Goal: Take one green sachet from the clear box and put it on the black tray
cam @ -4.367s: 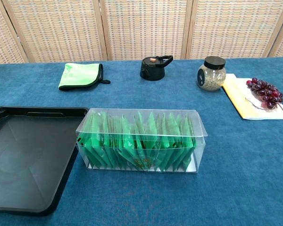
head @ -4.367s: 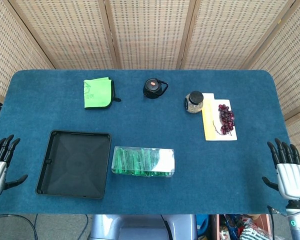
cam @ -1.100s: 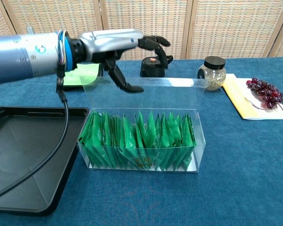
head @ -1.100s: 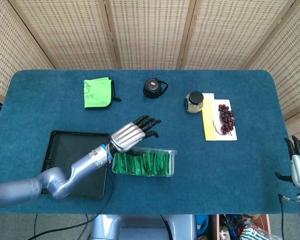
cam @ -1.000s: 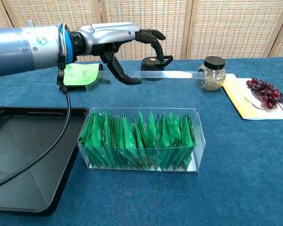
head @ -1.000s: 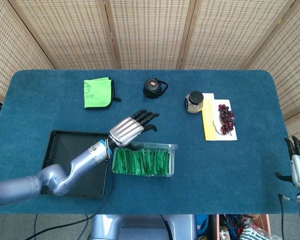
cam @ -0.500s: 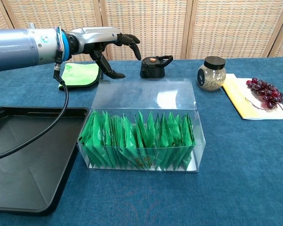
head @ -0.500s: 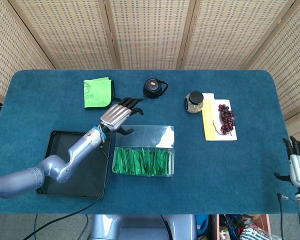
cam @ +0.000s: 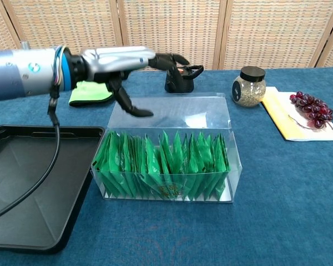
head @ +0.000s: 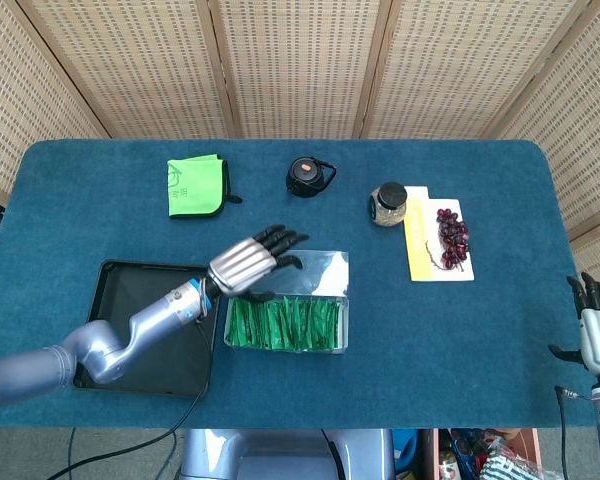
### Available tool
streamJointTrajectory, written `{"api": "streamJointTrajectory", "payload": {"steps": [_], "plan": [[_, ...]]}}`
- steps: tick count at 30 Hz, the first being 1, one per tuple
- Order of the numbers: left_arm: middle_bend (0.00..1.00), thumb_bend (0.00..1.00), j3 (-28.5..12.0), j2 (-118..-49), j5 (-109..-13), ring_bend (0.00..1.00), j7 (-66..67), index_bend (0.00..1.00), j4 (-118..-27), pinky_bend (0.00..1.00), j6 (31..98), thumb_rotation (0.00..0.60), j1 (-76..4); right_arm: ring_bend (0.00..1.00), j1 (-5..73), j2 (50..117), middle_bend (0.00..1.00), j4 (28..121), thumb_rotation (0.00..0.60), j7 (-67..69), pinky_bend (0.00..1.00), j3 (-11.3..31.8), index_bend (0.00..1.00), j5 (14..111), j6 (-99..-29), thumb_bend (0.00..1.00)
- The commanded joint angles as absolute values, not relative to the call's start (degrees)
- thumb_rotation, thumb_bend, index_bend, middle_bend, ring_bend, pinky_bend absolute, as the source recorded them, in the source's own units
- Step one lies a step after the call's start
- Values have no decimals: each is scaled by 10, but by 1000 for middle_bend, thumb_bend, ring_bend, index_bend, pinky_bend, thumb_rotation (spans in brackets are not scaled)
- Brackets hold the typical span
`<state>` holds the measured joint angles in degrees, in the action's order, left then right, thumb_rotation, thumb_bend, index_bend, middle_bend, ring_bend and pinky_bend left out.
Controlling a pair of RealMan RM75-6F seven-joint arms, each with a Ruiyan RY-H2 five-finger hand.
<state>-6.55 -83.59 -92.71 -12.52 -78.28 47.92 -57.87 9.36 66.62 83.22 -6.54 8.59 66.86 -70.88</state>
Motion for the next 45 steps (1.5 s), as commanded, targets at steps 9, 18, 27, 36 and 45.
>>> {"api": "streamJointTrajectory", "payload": {"steps": [9, 18, 27, 36, 45], "plan": [[0, 325, -32, -855, -953, 0, -120, 453, -767, 0, 507, 600, -580, 0, 95, 666, 0, 828, 600, -62, 0, 86, 0, 665, -704, 0], [0, 325, -19, -862, -950, 0, -114, 453, -748, 0, 507, 600, -576, 0, 96, 668, 0, 826, 600, -64, 0, 86, 0, 661, -701, 0], [0, 326, -18, -888, -941, 0, -107, 453, -725, 0, 505, 600, -577, 0, 96, 666, 0, 827, 600, -63, 0, 86, 0, 661, -702, 0], [0, 325, -17, -897, -937, 0, -103, 453, -721, 0, 500, 600, -581, 0, 96, 666, 0, 827, 600, -62, 0, 87, 0, 660, -702, 0], [0, 326, -13, -892, -935, 0, -91, 453, -726, 0, 491, 600, -584, 0, 97, 666, 0, 826, 600, -61, 0, 86, 0, 660, -700, 0]]}}
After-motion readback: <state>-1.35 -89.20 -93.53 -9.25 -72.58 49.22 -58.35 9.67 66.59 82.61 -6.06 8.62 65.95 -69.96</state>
